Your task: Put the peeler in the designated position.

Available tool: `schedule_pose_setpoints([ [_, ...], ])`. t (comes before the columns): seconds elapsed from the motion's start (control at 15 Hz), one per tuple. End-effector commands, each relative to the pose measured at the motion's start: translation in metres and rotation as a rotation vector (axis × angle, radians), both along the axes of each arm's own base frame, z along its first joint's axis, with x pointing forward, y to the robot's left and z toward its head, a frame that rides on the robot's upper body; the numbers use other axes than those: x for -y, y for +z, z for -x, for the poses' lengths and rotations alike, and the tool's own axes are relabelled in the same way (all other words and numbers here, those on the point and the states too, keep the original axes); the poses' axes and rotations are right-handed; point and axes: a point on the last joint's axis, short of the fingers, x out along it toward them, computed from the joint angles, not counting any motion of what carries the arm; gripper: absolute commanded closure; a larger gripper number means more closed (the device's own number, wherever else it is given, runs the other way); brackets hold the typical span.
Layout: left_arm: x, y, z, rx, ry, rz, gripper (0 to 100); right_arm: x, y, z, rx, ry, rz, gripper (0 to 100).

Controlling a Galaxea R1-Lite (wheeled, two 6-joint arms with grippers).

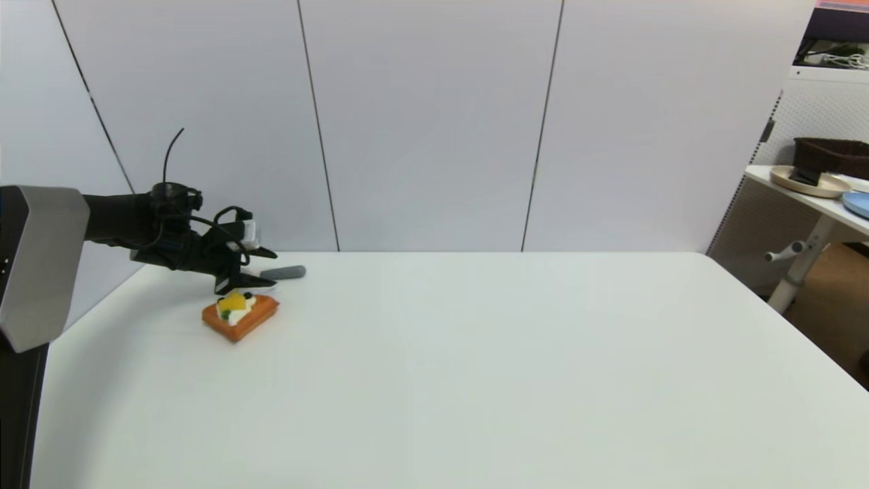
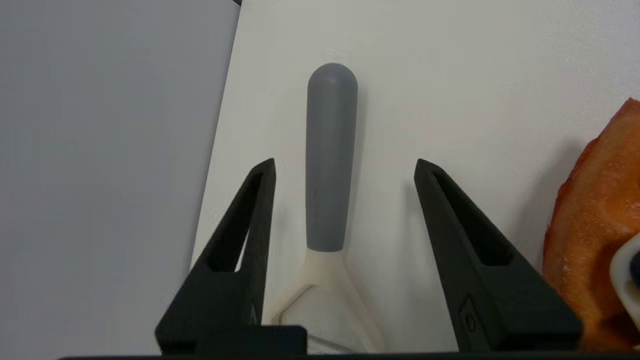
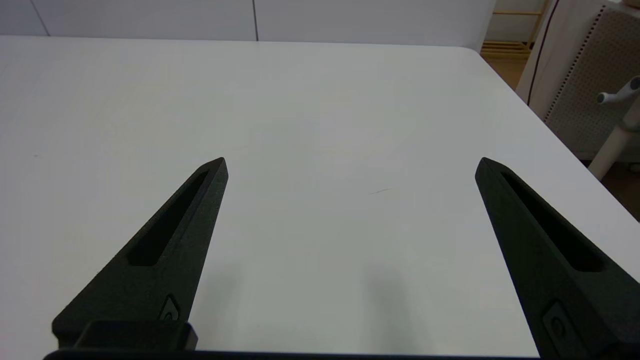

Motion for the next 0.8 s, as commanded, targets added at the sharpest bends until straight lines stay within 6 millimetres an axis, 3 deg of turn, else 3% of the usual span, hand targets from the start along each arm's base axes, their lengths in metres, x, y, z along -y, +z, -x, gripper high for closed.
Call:
schedule_pose_setpoints([
  [0.07, 0.0, 0.018, 0.004, 0.039, -0.003, -0.009, 0, 0.0, 0.0, 0.0, 0.001, 0.001, 0.0, 0],
  [0.2, -0.002, 0.043, 0.012, 0.09, 0.011, -0.022, 0, 0.0, 0.0, 0.0, 0.001, 0.0, 0.0, 0],
  [0.4, -0.004, 0.107, 0.042, 0.197, 0.039, -0.045, 0, 0.0, 0.0, 0.0, 0.001, 0.001, 0.0, 0],
  [0.67, 0.006, 0.188, 0.123, 0.234, 0.084, -0.043, 0, 0.0, 0.0, 0.0, 0.0, 0.001, 0.0, 0],
  [0.8, 0.017, 0.222, 0.187, 0.238, 0.163, -0.014, 0, 0.0, 0.0, 0.0, 0.001, 0.001, 0.0, 0],
])
